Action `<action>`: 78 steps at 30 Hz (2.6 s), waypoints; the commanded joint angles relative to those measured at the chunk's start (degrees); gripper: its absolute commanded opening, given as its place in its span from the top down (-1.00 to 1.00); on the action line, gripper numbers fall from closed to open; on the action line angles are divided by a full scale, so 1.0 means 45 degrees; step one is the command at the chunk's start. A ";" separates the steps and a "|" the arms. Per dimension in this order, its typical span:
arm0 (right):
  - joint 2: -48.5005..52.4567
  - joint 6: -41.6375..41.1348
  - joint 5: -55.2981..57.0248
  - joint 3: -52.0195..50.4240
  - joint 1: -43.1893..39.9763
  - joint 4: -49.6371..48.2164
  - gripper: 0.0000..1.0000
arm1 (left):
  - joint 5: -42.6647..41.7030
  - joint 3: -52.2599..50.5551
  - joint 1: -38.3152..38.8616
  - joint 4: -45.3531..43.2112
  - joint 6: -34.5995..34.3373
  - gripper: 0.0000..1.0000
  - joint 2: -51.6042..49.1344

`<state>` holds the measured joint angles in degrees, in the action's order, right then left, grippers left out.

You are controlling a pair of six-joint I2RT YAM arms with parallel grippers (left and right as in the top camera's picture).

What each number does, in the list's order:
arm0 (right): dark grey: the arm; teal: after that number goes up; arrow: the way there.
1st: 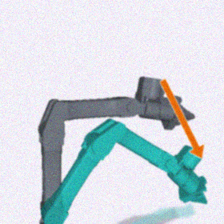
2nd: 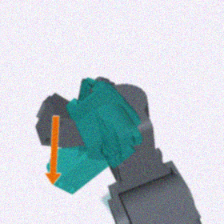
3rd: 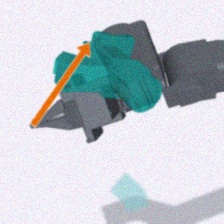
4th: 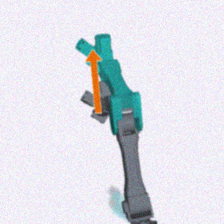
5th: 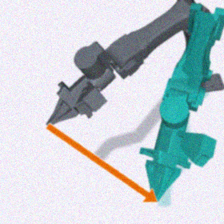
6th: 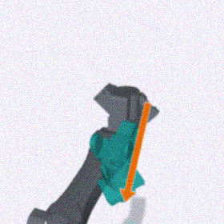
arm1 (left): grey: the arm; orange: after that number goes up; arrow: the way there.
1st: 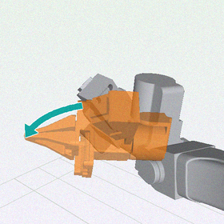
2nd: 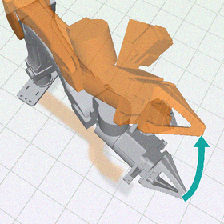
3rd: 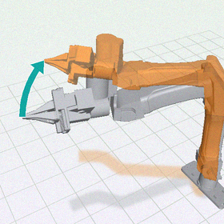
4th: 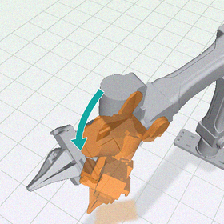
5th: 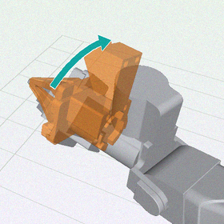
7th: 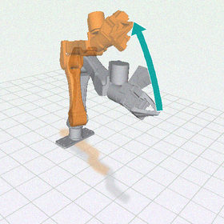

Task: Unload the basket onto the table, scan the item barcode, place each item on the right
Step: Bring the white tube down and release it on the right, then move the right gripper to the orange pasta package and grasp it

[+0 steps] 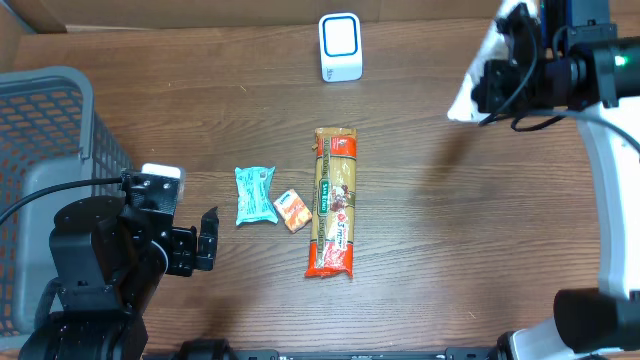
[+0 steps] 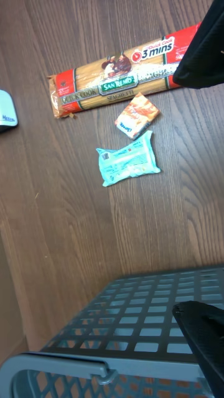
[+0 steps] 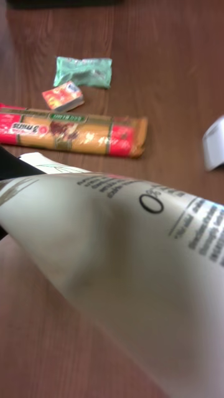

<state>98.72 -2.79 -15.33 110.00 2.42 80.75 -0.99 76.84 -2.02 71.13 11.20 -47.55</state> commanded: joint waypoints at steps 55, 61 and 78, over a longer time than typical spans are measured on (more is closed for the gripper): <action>0.0121 0.1005 -0.5765 -0.5149 0.0151 -0.2730 -1.00 | 0.0117 0.0029 -0.0049 -0.0034 0.0282 -1.00 0.0005; 0.0393 0.0121 -0.5285 -0.5654 0.2443 -0.4046 -1.00 | 0.0117 0.0029 -0.0049 -0.0034 0.0282 -0.99 0.0005; 0.2647 -0.3934 -0.2166 -0.5722 0.5974 -0.5877 -0.60 | 0.0117 0.0029 -0.0049 -0.0034 0.0282 -1.00 0.0005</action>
<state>108.95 -19.44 -26.52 84.73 29.52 54.19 -0.99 76.84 -2.02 71.13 11.20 -47.55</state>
